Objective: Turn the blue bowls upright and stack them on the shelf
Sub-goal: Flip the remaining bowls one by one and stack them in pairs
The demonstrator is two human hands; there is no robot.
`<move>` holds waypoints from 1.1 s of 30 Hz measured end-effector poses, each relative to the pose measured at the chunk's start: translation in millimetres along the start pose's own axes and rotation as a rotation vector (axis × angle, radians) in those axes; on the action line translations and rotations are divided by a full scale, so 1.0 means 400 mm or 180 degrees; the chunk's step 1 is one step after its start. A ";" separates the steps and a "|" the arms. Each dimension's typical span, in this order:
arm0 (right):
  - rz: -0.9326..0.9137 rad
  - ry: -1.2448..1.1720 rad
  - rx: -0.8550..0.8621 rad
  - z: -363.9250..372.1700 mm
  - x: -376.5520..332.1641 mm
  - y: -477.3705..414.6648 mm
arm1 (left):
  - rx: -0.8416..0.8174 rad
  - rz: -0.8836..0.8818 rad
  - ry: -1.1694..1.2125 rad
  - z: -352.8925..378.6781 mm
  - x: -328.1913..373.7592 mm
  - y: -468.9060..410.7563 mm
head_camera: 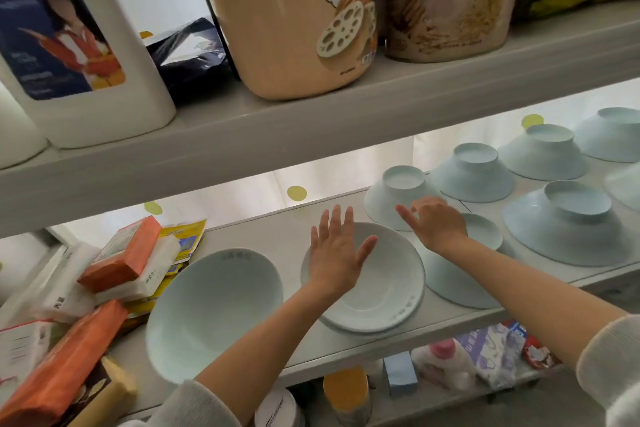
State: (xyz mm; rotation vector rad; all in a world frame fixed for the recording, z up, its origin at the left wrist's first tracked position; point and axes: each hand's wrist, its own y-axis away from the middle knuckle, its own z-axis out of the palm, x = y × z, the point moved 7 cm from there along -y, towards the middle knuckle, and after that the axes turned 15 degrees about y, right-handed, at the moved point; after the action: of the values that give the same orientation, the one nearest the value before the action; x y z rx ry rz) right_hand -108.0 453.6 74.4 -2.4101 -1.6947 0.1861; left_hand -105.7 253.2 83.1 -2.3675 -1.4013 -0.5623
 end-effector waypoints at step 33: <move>-0.2712 0.0318 0.0017 0.073 0.382 0.095 | 0.0141 0.0921 -0.0512 0.327 0.449 -0.064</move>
State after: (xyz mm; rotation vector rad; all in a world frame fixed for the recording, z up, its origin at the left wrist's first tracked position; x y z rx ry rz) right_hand -27.3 587.4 38.2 -1.4600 -2.4553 -0.0575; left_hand -28.3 461.6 60.0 -2.5637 -1.0883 -0.2651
